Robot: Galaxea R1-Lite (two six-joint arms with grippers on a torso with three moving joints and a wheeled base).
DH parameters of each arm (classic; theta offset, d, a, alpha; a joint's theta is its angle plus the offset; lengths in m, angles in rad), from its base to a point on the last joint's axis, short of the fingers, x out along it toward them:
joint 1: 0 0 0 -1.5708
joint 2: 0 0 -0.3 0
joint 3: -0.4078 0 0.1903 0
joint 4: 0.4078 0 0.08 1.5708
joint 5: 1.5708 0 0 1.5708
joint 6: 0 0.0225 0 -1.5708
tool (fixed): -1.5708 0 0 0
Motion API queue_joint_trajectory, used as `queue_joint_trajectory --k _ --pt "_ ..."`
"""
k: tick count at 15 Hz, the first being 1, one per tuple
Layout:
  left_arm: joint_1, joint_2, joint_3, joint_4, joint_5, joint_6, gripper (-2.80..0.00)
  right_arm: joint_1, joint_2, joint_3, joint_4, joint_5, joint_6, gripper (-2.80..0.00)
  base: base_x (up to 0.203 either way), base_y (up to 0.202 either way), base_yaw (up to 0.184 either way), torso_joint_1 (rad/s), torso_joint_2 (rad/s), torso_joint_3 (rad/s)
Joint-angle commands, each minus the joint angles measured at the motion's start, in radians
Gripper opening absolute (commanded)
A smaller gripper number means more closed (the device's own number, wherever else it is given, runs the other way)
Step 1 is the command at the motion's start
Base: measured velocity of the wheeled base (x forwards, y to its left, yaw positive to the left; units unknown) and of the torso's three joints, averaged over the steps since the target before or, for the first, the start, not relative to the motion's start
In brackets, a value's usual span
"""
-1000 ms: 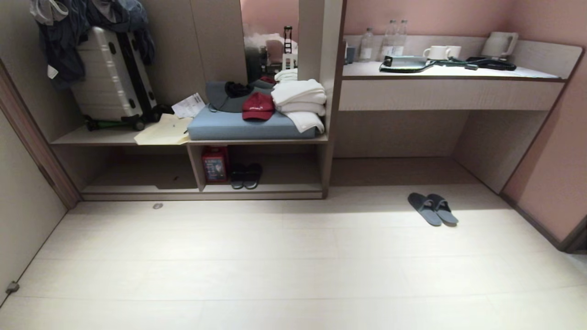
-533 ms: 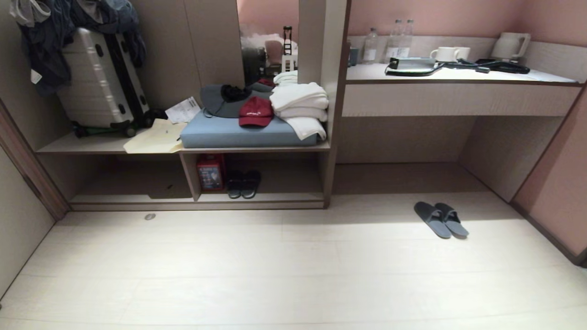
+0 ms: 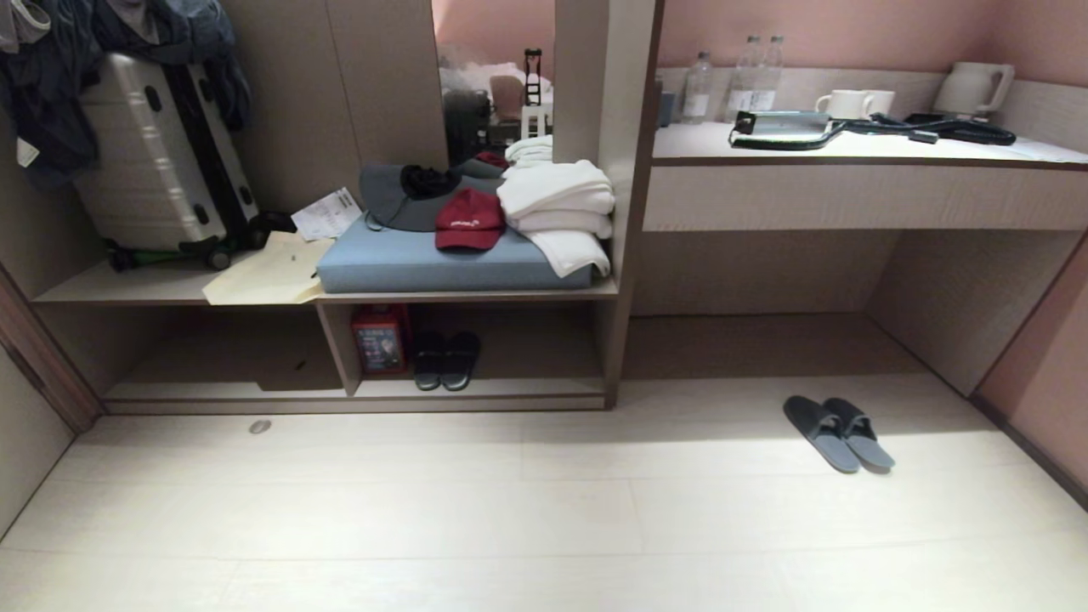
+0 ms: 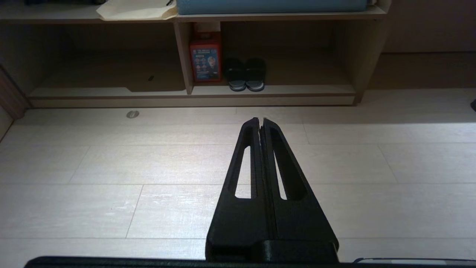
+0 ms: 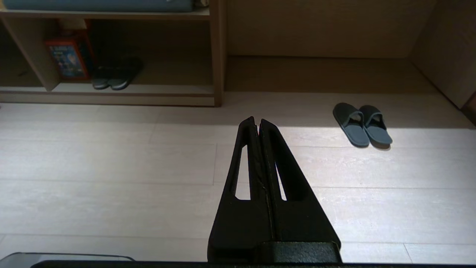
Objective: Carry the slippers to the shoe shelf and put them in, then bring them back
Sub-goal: Pick up the slippers on the floor
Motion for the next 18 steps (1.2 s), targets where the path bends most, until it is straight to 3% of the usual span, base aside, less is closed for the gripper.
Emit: queue_joint_trajectory --k 1,18 --pt "0.002 0.001 0.0 0.0 0.001 -0.001 -2.8 0.0 0.001 0.0 0.0 0.0 0.0 -2.8 0.199 0.0 -0.001 0.001 0.0 -0.001" --pt "0.001 0.001 0.001 0.0 0.001 -0.001 -2.8 0.0 0.001 0.0 0.0 0.0 -0.003 -2.8 0.196 0.0 0.0 0.003 0.0 0.003"
